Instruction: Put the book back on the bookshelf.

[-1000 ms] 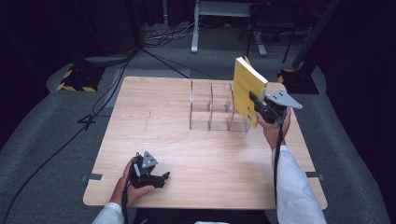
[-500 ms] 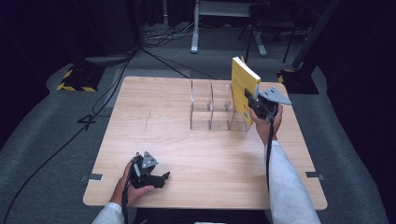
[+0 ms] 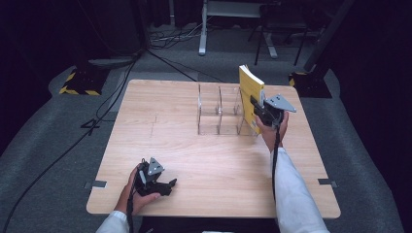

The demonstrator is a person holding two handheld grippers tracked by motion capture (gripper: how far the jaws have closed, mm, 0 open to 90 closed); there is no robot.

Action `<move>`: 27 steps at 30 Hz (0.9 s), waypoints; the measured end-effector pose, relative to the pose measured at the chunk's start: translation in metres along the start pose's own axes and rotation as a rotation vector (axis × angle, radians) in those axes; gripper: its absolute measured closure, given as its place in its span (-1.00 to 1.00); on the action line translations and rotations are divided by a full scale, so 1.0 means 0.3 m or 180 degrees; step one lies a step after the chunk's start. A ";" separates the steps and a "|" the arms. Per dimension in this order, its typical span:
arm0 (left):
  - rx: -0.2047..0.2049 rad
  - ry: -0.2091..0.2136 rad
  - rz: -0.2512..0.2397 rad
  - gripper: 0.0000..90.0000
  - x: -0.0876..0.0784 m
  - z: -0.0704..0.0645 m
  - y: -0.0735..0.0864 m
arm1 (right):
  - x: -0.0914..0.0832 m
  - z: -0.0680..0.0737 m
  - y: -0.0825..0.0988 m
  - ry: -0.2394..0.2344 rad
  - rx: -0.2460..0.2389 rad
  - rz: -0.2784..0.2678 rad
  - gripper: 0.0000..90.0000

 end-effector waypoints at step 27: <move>0.0007 0.0035 0.0004 -0.65 -0.001 -0.006 -0.001 | -0.039 -0.003 0.084 -0.0116 0.0001 0.0002 0.68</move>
Point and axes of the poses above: each handheld gripper's, and its own axes: x roughly forward along the jaws, y roughly out of its underside, z roughly to its left, the point moved 4 cm from there along x, roughly forward along the jaws, and after that the axes turned 9 degrees about x, right-handed, at the moved point
